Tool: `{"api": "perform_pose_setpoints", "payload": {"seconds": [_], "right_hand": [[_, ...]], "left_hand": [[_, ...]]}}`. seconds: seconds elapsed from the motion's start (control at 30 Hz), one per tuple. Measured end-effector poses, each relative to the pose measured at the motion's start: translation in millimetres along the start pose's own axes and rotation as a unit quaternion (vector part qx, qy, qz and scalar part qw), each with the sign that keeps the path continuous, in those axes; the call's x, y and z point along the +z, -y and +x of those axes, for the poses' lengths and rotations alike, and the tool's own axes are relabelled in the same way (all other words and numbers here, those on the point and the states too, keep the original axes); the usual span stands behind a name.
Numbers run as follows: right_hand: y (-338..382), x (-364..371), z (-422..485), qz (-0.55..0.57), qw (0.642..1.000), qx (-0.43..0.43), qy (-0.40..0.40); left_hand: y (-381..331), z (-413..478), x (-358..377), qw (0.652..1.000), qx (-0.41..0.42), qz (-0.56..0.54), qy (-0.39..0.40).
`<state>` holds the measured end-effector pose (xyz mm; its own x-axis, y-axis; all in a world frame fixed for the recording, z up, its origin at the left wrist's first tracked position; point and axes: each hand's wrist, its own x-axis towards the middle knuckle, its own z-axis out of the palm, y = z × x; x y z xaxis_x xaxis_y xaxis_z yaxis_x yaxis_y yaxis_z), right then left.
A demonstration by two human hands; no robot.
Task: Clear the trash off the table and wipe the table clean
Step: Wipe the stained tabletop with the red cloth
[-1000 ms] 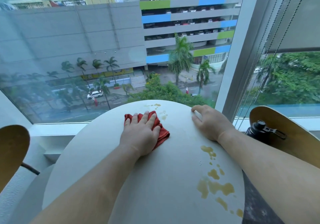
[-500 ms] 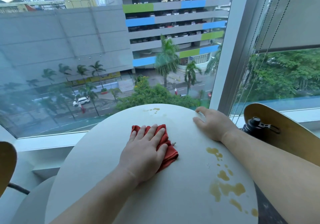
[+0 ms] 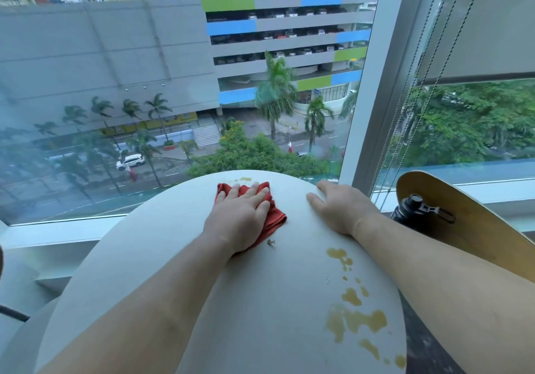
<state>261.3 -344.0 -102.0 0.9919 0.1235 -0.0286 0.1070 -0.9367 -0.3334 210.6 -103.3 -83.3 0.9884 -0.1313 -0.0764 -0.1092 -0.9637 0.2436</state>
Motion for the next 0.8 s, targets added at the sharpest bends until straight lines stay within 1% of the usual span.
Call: {"api": "perform_pose_setpoints", "payload": {"seconds": [0.13, 0.2, 0.3, 0.37, 0.43, 0.47, 0.5, 0.57, 0.6, 0.63, 0.7, 0.77, 0.8], "right_hand": [[-1, 0, -1, -0.005, 1.000, -0.005, -0.002], [1, 1, -2, -0.004, 1.000, -0.008, -0.004], [2, 0, -1, 0.003, 1.000, -0.010, -0.005], [2, -1, -1, 0.004, 1.000, -0.009, -0.004], [2, -1, -2, 0.007, 1.000, -0.008, -0.005], [3, -2, -3, 0.010, 1.000, -0.008, -0.005], [3, -1, -4, 0.013, 1.000, -0.007, -0.005], [4, -2, -4, 0.016, 1.000, -0.006, -0.003], [4, -2, -4, 0.016, 1.000, -0.006, -0.003], [4, -1, -3, 0.015, 1.000, -0.005, -0.003], [2, -1, -2, 0.013, 1.000, -0.006, -0.006], [2, 0, -3, 0.013, 1.000, -0.006, -0.004], [2, 0, -3, 0.014, 1.000, -0.006, -0.003]], "left_hand": [[-20, -26, 3, 0.996, 0.053, -0.069, 0.024], [-27, -48, 8, 0.995, 0.073, -0.069, 0.024], [-25, -76, 13, 0.995, 0.095, -0.036, 0.010], [-19, -79, 12, 0.993, 0.100, -0.055, 0.006], [-14, -75, 10, 0.988, 0.089, -0.125, 0.018], [-13, -74, 8, 0.982, 0.069, -0.176, 0.026], [-11, -74, 5, 0.969, 0.042, -0.242, 0.032], [-8, -78, 0, 0.928, 0.003, -0.369, 0.043], [-6, -80, -1, 0.921, 0.007, -0.387, 0.048], [-5, -83, 0, 0.926, 0.022, -0.373, 0.055], [-11, -91, 5, 0.952, 0.060, -0.293, 0.064], [-24, -101, 12, 0.980, 0.092, -0.163, 0.062], [-31, -108, 15, 0.990, 0.095, -0.093, 0.053]]}}
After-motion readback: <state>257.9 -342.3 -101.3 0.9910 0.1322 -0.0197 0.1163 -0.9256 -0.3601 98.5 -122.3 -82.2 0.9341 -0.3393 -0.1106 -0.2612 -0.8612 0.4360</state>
